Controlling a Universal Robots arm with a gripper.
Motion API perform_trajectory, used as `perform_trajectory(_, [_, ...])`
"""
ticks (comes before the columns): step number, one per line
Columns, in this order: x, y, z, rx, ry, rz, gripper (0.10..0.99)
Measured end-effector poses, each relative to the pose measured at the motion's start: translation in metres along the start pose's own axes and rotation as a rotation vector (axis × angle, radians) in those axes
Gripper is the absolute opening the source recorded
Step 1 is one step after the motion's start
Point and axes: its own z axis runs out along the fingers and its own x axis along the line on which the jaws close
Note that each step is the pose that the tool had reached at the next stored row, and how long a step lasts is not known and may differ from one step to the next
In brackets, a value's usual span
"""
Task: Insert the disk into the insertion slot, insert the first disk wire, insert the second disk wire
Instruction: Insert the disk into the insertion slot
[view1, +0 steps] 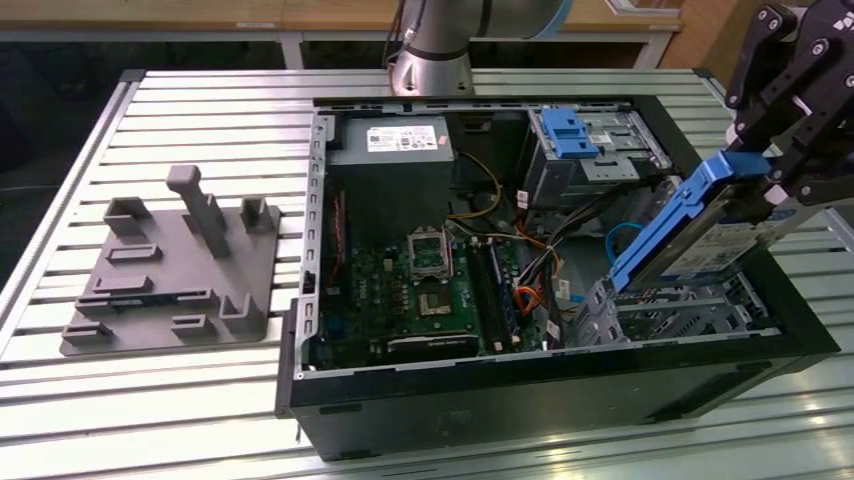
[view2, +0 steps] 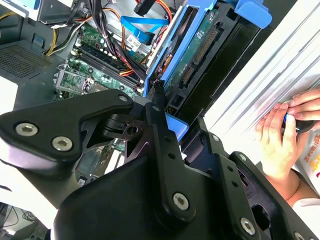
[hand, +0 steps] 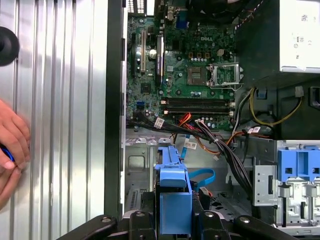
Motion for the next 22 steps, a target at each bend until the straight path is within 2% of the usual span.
perform_trajectory(22, [0.0006,-0.0002,0.0073,0.0,0.0,0.0,0.361])
